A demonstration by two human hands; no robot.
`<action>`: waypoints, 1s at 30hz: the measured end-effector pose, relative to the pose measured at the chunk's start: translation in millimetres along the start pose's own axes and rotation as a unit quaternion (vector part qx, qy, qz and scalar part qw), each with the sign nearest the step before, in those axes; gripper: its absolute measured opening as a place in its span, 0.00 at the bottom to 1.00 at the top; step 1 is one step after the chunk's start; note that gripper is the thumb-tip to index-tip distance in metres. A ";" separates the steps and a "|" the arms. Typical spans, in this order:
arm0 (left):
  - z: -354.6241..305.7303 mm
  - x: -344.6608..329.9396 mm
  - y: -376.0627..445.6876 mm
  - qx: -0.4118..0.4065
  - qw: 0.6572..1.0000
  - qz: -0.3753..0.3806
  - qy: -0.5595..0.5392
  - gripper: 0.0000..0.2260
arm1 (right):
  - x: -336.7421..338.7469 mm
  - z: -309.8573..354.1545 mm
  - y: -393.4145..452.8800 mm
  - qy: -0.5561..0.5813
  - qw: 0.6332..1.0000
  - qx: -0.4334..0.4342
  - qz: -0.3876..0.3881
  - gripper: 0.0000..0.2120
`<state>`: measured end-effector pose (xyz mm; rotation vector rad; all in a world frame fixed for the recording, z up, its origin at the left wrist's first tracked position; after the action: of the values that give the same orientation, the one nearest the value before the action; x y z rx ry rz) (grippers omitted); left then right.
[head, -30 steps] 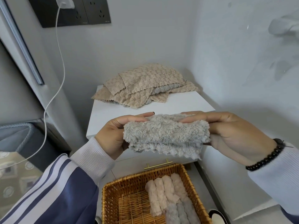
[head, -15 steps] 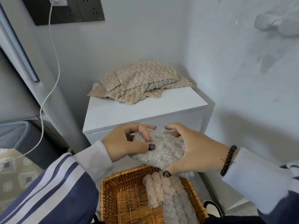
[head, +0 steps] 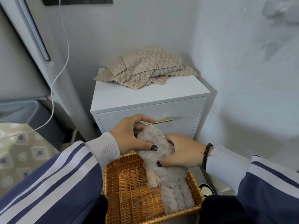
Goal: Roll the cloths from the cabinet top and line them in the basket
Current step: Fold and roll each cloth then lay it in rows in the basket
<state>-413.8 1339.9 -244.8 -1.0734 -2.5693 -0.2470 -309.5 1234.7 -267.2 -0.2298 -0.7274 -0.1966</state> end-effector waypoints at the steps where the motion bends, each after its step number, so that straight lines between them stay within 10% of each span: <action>1: 6.1 0.8 -1.0 -0.004 0.999 -0.008 0.031 0.29 | -7.2 -2.1 1.1 -0.015 1.000 0.003 0.003 0.24; 11: 93.9 -12.9 -13.4 0.156 0.975 -0.030 0.156 0.14 | -50.4 -87.4 9.6 -0.134 0.977 -0.162 -0.018 0.19; 16: 142.5 -51.2 -34.7 0.289 0.952 0.043 0.093 0.09 | -102.0 -122.6 4.9 -0.047 0.963 -0.249 -0.086 0.37; 21: 189.5 -76.4 -43.8 0.390 0.918 0.063 0.025 0.06 | -170.7 -138.4 3.3 -0.007 0.949 -0.312 -0.053 0.18; 30: 263.5 -108.4 -52.9 0.518 0.853 0.030 -0.050 0.10 | -235.5 -176.9 14.5 0.006 0.932 -0.363 -0.017 0.24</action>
<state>-445.5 1307.8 -531.0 -0.7023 -2.1634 1.1115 -365.9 1222.9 -556.5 -0.9217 -0.6210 -0.4978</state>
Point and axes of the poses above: each hand's wrist, its own y-axis towards the middle knuckle, its own x-axis out of the back of the hand, z = x × y, the point moved 6 cm from there along y, towards the middle knuckle, and after that the axes turned 13 degrees about -z, right-handed, at the moved point
